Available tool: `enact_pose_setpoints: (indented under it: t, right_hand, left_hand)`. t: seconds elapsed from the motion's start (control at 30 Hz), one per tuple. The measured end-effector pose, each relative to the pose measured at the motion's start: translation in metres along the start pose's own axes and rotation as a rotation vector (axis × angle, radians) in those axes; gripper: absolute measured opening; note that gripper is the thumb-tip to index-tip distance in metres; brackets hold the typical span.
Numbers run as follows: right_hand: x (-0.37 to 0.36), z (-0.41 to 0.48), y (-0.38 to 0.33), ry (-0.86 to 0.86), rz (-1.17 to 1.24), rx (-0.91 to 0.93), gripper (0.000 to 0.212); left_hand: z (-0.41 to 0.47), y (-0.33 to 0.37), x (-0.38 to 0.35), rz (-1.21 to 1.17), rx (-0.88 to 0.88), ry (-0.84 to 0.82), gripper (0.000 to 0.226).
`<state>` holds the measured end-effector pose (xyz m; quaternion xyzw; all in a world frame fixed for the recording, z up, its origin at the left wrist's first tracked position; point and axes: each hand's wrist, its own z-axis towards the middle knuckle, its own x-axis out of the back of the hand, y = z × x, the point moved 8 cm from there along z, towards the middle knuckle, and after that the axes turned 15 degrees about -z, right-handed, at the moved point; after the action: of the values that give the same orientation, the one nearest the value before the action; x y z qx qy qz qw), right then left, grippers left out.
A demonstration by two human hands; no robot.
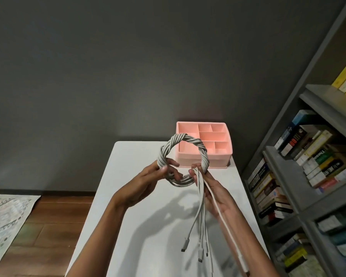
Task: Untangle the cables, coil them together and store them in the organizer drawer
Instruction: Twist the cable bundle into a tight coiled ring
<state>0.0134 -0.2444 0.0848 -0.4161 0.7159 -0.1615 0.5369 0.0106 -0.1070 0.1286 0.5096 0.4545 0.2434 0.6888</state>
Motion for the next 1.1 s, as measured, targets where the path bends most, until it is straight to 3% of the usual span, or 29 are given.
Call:
enact_pose_setpoints:
  t: [0.13, 0.23, 0.4, 0.47, 0.57, 0.73, 0.87, 0.97, 1.1]
  right_hand:
    - [0.002, 0.002, 0.0, 0.007, -0.014, -0.004, 0.07]
    - [0.002, 0.0, 0.0, 0.009, -0.062, 0.004, 0.07]
    - [-0.002, -0.003, -0.002, 0.047, -0.111, 0.046, 0.024]
    - [-0.005, -0.004, -0.002, 0.072, -0.125, 0.069, 0.014]
    - [-0.013, -0.008, 0.001, 0.065, -0.118, 0.101, 0.017]
    - [-0.023, -0.016, -0.007, 0.022, -0.178, 0.192, 0.04]
    - [-0.02, -0.017, -0.01, -0.001, -0.173, 0.215, 0.025]
    - [-0.01, -0.016, -0.015, 0.02, -0.154, 0.219, 0.025]
    - [-0.001, -0.015, -0.016, 0.042, -0.142, 0.207, 0.027]
  left_hand:
    - [-0.002, 0.001, 0.003, 0.012, -0.071, 0.055, 0.036]
    - [-0.001, 0.007, 0.004, 0.037, -0.161, 0.167, 0.019]
    - [-0.004, 0.011, 0.019, 0.162, -0.301, 0.505, 0.011]
    - [-0.007, 0.01, 0.024, 0.244, -0.349, 0.634, 0.029]
    - [-0.014, 0.021, 0.022, 0.46, -0.469, 0.814, 0.033]
    - [-0.025, 0.031, 0.011, 0.62, -0.59, 0.932, 0.033]
    - [-0.014, 0.024, 0.015, 0.408, -0.472, 0.799, 0.02]
    - [-0.009, 0.011, 0.009, 0.146, -0.277, 0.643, 0.01]
    - [-0.007, 0.007, -0.003, -0.01, -0.18, 0.516, 0.011]
